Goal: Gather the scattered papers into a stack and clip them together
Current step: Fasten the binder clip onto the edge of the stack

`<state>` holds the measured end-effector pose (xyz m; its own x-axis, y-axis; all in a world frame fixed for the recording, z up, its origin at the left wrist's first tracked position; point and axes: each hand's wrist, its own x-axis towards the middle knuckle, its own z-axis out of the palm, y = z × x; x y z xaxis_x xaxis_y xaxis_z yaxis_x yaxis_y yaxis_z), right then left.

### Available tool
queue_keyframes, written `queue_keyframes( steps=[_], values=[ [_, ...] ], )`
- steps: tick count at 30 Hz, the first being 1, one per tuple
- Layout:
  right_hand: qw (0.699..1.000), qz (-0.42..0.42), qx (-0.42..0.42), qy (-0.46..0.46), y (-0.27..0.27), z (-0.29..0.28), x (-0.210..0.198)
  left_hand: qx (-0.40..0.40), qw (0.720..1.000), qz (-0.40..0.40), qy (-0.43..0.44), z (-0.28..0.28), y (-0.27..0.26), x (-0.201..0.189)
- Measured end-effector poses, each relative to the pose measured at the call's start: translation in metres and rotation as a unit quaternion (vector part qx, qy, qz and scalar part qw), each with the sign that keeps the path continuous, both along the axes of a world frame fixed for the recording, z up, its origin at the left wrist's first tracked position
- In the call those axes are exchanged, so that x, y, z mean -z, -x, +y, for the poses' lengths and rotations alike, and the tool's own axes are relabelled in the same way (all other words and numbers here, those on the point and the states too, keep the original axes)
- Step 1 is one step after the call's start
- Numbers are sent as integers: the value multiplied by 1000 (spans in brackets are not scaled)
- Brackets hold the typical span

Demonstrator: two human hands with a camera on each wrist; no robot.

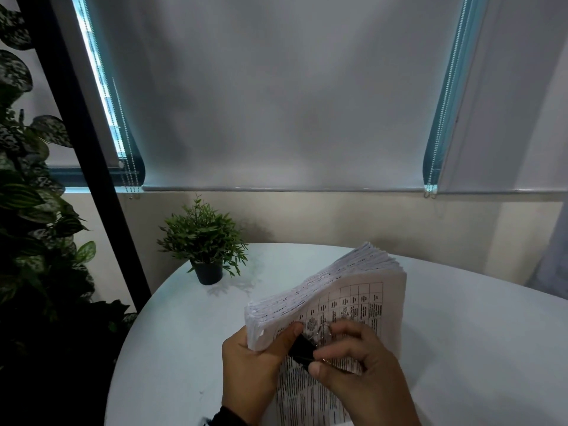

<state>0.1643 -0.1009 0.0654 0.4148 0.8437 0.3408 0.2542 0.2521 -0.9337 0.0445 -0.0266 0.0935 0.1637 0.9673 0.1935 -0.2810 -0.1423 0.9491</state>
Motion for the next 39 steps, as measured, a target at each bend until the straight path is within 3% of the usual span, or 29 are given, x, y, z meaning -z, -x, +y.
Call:
queue_keyframes(
  steps=[3,10,14,18,24,25,29,34,39],
  values=[
    [998,38,-36,24,2,0,3,-1,1000,7,0,-1,1,1],
    [994,-19,-102,35,-16,-17,-6,6,1000,1,19,2,3,8],
    [995,-99,-20,11,-38,-26,-21,6,1000,-12,18,2,2,7],
    [988,-156,5,-18,-45,-30,-41,14,1000,-20,16,0,2,3],
    [997,-50,-26,-47,-39,-27,-52,15,1000,-19,10,1,3,7],
    [997,-64,-18,-44,-39,-26,-52,19,999,-27,11,0,3,6],
    [963,-258,61,-46,-40,-19,-46,16,1000,-27,4,3,3,10],
    [986,-148,37,-66,-47,-18,-36,23,1000,-15,9,3,3,8],
    [985,-126,48,-111,-54,-19,-39,8,1000,-22,11,2,2,5]
  ],
)
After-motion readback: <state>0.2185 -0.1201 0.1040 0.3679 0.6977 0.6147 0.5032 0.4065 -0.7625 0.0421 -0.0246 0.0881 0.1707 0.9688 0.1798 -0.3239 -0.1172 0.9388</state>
